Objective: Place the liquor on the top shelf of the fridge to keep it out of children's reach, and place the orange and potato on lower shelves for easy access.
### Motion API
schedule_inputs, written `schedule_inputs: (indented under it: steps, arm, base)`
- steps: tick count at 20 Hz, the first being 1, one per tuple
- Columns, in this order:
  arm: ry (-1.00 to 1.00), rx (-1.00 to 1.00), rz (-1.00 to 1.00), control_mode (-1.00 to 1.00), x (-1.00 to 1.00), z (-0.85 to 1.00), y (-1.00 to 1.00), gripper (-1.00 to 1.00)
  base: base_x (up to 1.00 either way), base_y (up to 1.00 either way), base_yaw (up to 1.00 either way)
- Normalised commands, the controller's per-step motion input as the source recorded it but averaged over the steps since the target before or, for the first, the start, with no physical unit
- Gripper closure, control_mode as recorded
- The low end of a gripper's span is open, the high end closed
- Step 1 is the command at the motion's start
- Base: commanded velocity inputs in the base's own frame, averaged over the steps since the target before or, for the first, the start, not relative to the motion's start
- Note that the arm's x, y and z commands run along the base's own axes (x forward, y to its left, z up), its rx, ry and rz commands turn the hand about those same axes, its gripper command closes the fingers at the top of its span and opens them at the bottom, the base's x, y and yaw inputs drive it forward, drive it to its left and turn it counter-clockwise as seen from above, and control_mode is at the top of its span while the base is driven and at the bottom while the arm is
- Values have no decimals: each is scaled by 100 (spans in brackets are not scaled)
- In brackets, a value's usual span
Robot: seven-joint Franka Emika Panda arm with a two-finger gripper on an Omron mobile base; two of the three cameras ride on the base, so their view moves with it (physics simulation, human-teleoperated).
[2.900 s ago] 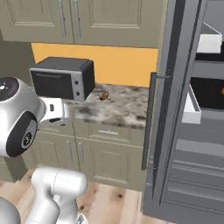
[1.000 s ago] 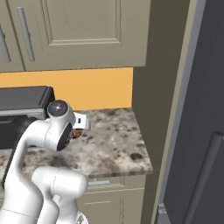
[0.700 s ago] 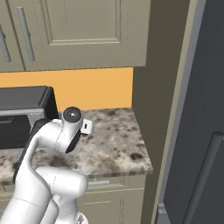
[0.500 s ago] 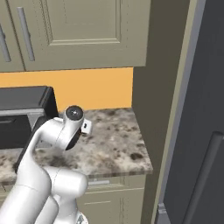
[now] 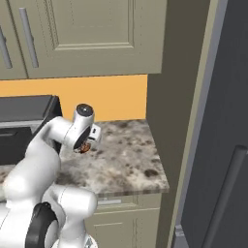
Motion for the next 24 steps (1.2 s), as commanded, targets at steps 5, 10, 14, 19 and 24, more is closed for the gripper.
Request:
schedule_inputs:
  steps: [5, 10, 14, 19, 24]
  arm:
    - [7, 0, 2, -100, 45, -28, 0, -100]
    - [4, 0, 5, -100, 37, -46, 0, -100]
    - [5, 0, 4, -100, 37, -49, 0, -100]
    - [6, 0, 2, -100, 37, -34, 6, -100]
    - [4, 0, 3, -100, 28, -25, 15, -100]
  base:
    - [0, 0, 0]
    - [0, 0, 0]
    - [0, 0, 0]
    - [0, 0, 0]
    - [0, 0, 0]
